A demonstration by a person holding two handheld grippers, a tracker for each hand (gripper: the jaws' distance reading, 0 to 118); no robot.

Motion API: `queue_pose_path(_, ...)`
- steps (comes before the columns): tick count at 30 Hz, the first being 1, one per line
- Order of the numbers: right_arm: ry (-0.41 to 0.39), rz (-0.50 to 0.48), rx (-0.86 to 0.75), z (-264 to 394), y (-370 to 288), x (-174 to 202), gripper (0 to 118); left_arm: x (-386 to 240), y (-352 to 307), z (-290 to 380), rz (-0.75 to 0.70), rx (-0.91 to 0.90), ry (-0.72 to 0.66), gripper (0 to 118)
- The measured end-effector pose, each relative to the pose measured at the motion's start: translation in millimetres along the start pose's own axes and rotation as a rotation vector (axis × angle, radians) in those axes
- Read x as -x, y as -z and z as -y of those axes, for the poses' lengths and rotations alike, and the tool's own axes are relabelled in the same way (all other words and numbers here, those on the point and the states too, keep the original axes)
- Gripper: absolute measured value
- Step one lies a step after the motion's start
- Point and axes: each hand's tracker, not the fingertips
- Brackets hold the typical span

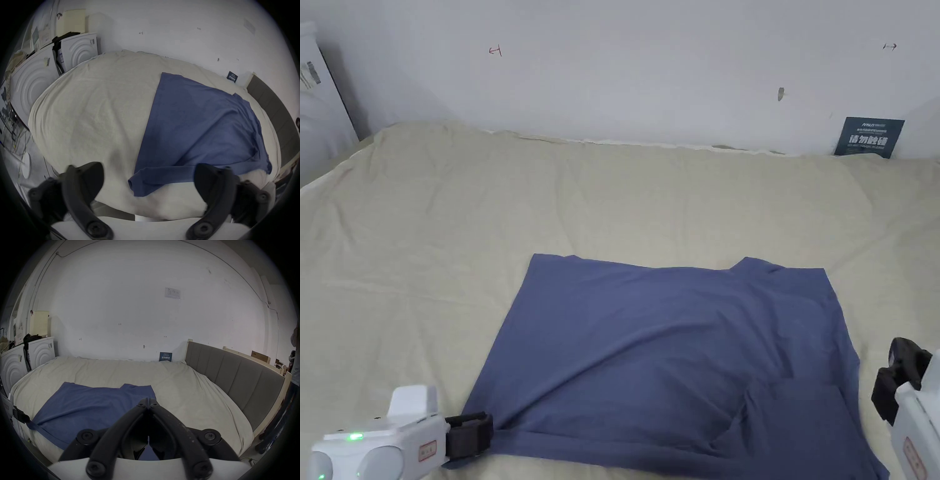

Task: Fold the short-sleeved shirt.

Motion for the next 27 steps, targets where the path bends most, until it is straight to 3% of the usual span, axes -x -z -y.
queue_pose_path(3,0.010,0.010,0.032,8.0,2.1,-6.4,2,-6.6,17.5,6.4,-0.006,0.040,0.090,78)
queue_pose_path(5,0.019,0.018,0.061,14.2,2.1,-11.4,2,-11.4,26.3,11.2,0.014,0.083,0.129,18)
queue_pose_path(6,0.021,0.019,0.074,17.8,2.0,-14.4,2,-13.9,28.0,14.2,0.023,0.086,0.144,2)
queue_pose_path(8,0.033,0.013,0.133,28.9,2.4,-23.9,11,-18.5,24.7,16.6,0.025,0.070,0.146,1)
queue_pose_path(9,0.044,-0.002,0.167,37.5,4.0,-28.3,21,-19.5,21.5,16.3,0.034,0.063,0.151,1)
queue_pose_path(13,0.054,-0.020,0.393,77.9,20.6,-43.3,94,-21.9,8.1,10.4,0.049,0.010,0.143,1)
queue_pose_path(15,0.056,-0.019,0.507,104.2,34.5,-44.5,109,-21.1,4.8,5.1,0.057,-0.005,0.132,1)
queue_pose_path(18,0.055,-0.018,0.589,136.4,48.3,-42.6,103,-21.1,-0.8,-3.3,0.069,-0.022,0.107,1)
queue_pose_path(20,0.056,-0.026,0.627,149.5,57.1,-40.3,77,-20.7,-1.2,-6.4,0.071,-0.027,0.095,1)
queue_pose_path(21,0.067,-0.033,0.632,154.1,60.2,-39.5,52,-20.8,-1.1,-7.0,0.071,-0.029,0.092,1)
queue_pose_path(25,0.106,-0.075,0.639,158.8,64.2,-40.0,4,-20.2,1.2,-11.3,0.062,-0.031,0.088,1)
queue_pose_path(27,0.112,-0.082,0.583,146.5,56.7,-40.1,4,-19.2,1.4,-17.5,0.061,-0.040,0.080,1)
